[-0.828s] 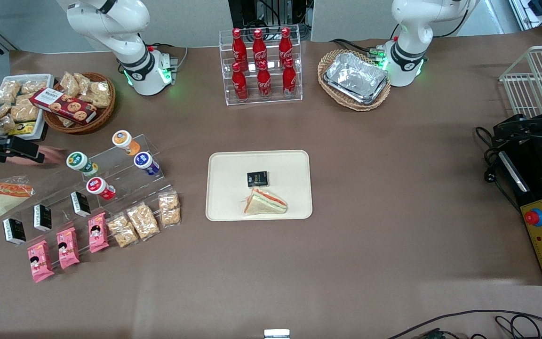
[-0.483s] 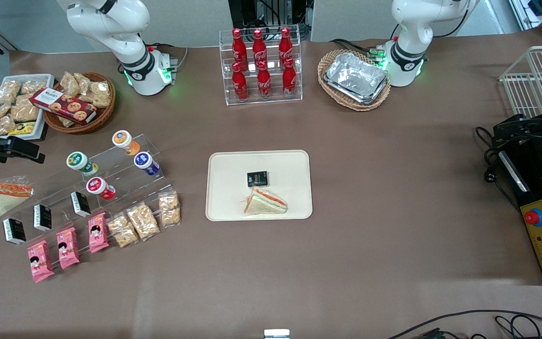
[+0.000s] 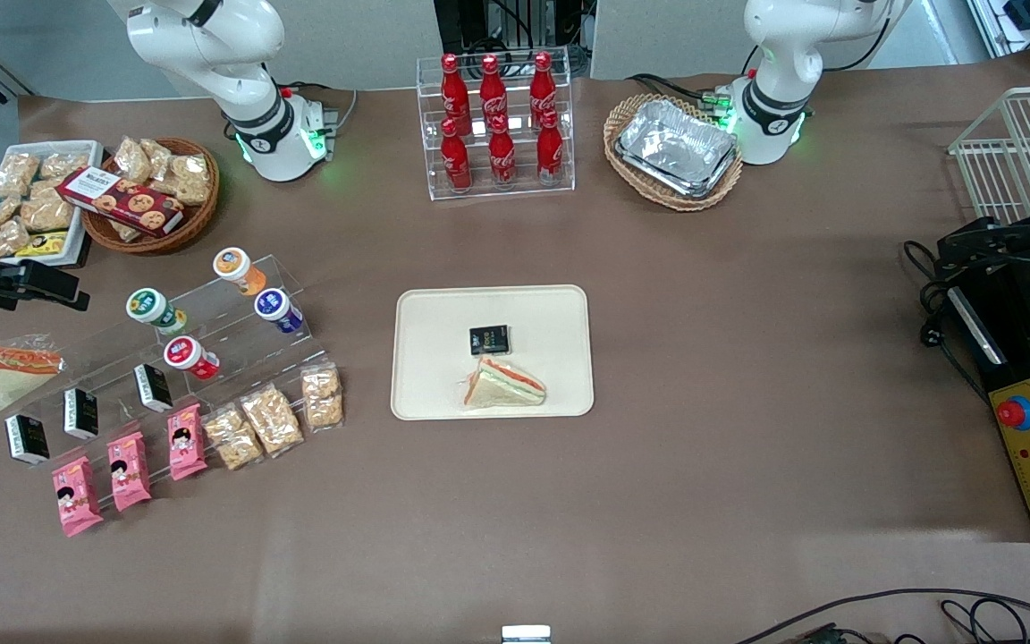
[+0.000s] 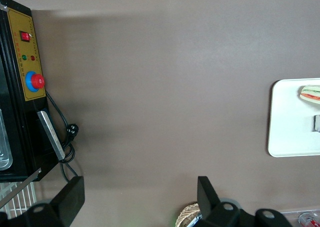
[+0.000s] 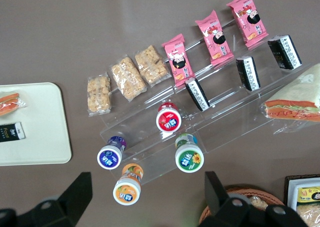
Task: Place green gum on tray
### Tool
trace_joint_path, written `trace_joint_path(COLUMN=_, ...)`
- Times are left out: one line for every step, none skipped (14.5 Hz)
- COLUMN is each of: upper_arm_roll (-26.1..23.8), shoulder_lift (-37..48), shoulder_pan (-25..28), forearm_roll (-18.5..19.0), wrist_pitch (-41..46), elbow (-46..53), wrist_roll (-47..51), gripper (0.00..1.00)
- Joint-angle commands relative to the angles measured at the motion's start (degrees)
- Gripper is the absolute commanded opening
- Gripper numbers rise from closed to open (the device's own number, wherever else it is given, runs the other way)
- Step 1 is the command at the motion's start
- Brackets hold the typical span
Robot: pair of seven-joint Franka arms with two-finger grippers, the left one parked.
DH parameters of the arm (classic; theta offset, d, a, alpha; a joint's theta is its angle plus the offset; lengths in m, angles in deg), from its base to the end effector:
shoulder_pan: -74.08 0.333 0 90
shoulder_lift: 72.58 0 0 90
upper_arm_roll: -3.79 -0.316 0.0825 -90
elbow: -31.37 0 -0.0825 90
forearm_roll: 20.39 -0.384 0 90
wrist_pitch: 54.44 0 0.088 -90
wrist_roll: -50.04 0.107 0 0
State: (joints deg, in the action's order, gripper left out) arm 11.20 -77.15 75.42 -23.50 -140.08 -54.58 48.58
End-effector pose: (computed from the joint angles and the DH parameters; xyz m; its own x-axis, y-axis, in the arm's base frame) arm 0.5683 -0.0512 0.6068 0.9936 -0.0764 -0.0832 -0.0804 -0.9957 -0.0461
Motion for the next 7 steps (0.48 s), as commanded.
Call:
trace_joint_path(upper_arm_roll=-0.1, shoulder_lift=2.8, shoulder_pan=-0.2, forearm_roll=0.3, wrist_pitch=0.2, elbow=-3.4, wrist_roll=0.0, gripper=1.00)
trace_joint_path(upper_arm_roll=-0.1, shoulder_lift=3.9, shoulder_pan=-0.2, forearm_roll=0.4, wrist_pitch=0.2, elbow=-4.7, wrist_roll=0.0, gripper=1.00)
trace_joint_path(upper_arm_roll=-0.1, shoulder_lift=5.9, shoulder_pan=-0.2, forearm_roll=0.4, wrist_pitch=0.0, elbow=-7.4, wrist_roll=-0.1, gripper=1.00)
trace_joint_path(upper_arm_roll=-0.1, shoulder_lift=9.1, shoulder_pan=-0.2, forearm_roll=0.6, wrist_pitch=-2.0, elbow=-12.0, wrist_roll=-0.2, gripper=1.00)
trace_joint_path(upper_arm_roll=-0.1, shoulder_lift=13.2, shoulder_pan=-0.2, forearm_roll=0.8, wrist_pitch=-5.6, elbow=-18.4, wrist_roll=-0.4, gripper=1.00)
trace_joint_path(upper_arm_roll=-0.1, shoulder_lift=17.1, shoulder_pan=-0.1, forearm_roll=1.4, wrist_pitch=-9.8, elbow=-24.7, wrist_roll=-0.6, gripper=1.00)
trace_joint_path(upper_arm_roll=-0.2, shoulder_lift=20.0, shoulder_pan=0.1, forearm_roll=2.7, wrist_pitch=-13.2, elbow=-30.0, wrist_roll=-0.6, gripper=1.00)
